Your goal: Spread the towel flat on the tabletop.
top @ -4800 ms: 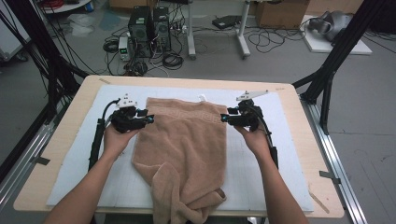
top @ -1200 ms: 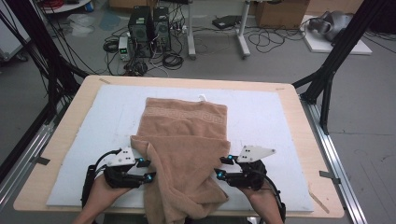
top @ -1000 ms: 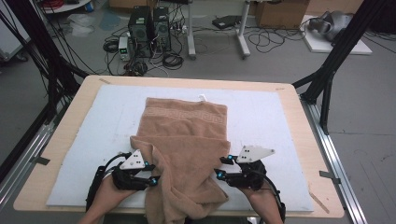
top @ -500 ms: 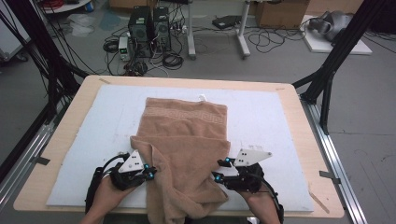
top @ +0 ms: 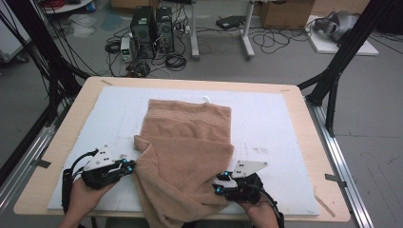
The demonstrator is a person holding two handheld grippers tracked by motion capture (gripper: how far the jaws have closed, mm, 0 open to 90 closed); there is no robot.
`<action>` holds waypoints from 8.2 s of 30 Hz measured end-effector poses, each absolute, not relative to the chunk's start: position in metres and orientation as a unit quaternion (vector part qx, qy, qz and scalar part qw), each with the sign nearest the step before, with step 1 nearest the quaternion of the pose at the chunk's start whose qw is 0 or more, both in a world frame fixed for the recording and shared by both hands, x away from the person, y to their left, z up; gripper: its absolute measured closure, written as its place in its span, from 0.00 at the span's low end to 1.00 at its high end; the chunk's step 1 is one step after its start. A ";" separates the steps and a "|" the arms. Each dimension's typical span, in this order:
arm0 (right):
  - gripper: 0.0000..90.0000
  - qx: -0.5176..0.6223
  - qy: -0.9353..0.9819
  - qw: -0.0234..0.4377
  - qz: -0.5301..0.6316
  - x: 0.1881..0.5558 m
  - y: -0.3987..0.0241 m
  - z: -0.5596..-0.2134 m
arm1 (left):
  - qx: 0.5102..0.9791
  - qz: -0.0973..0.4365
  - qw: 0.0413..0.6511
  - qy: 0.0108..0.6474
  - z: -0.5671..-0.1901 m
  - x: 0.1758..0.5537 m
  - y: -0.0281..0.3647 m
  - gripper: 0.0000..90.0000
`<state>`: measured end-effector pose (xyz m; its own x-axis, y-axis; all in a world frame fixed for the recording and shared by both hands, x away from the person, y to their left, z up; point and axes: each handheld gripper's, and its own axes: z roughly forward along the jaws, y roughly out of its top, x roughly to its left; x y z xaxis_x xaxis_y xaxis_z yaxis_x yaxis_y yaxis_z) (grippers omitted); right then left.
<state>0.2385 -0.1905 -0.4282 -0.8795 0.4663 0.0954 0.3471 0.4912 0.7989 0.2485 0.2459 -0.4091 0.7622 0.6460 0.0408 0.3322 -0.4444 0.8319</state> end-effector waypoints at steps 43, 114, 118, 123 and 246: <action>0.62 0.162 0.881 0.045 0.441 0.204 -0.171 -0.409 | 0.814 0.152 0.479 0.293 -0.397 0.248 0.242 0.61; 0.93 0.205 0.892 0.091 0.393 0.223 -0.190 -0.434 | 0.883 0.130 0.400 0.207 -0.444 0.220 0.175 0.92; 0.93 0.202 0.883 0.091 0.414 0.213 -0.194 -0.421 | 0.870 0.146 0.416 0.222 -0.435 0.218 0.185 0.93; 0.93 0.189 0.875 0.102 0.435 0.194 -0.193 -0.399 | 0.848 0.173 0.442 0.234 -0.405 0.217 0.209 0.93; 0.65 0.254 0.867 0.138 0.407 0.333 -0.196 -0.399 | 0.834 0.135 0.430 0.318 -0.411 0.337 0.210 0.54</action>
<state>0.3334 -0.1965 -0.3987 -0.8324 0.5532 -0.0322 0.3287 0.5398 0.7750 0.3367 0.2102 -0.4111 0.7613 0.6467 -0.0472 0.4140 -0.4287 0.8030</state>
